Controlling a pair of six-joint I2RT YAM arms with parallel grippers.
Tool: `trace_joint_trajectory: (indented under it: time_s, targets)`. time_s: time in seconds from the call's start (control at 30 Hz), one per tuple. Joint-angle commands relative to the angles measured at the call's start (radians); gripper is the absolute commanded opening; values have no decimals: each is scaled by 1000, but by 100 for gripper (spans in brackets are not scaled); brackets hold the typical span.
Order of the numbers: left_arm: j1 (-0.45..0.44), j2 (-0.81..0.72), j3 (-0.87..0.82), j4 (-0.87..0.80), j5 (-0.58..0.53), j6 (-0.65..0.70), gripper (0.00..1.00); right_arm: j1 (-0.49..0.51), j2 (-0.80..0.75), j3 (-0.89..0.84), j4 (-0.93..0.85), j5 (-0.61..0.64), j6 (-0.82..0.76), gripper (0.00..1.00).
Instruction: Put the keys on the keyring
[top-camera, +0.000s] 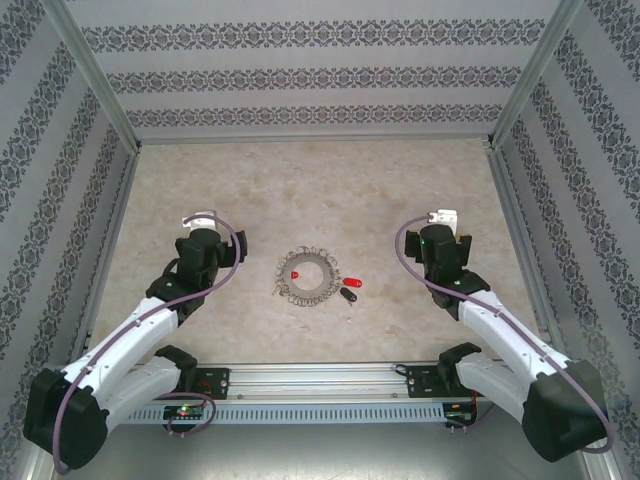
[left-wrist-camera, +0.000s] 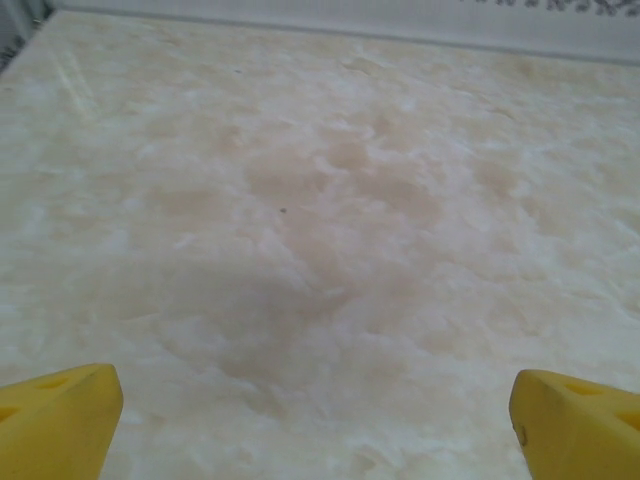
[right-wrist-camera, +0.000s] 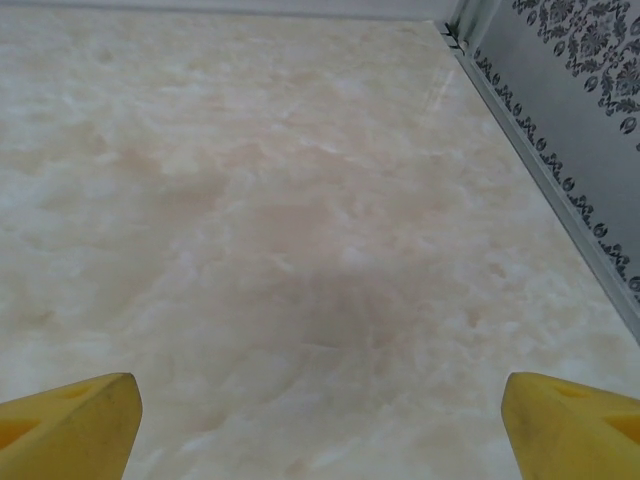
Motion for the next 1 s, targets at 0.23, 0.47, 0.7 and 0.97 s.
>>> trace_joint_trajectory:
  time_s: [0.23,0.47,0.7,0.97]
  targets:
    - [69,-43,-34,2,-98,72,100,-119,282,-88,530,-239,-225,92]
    - [124,-34,-73,80,-146,75,99,-190,452,-33,711,-374,-256,89]
    - [172,38,-120,261,-163,190,100,-312,530,-185,1048,-599,-187,91]
    - [241,292,-71,463,-123,341,99,-290,537,-127,970,-346,-125,98]
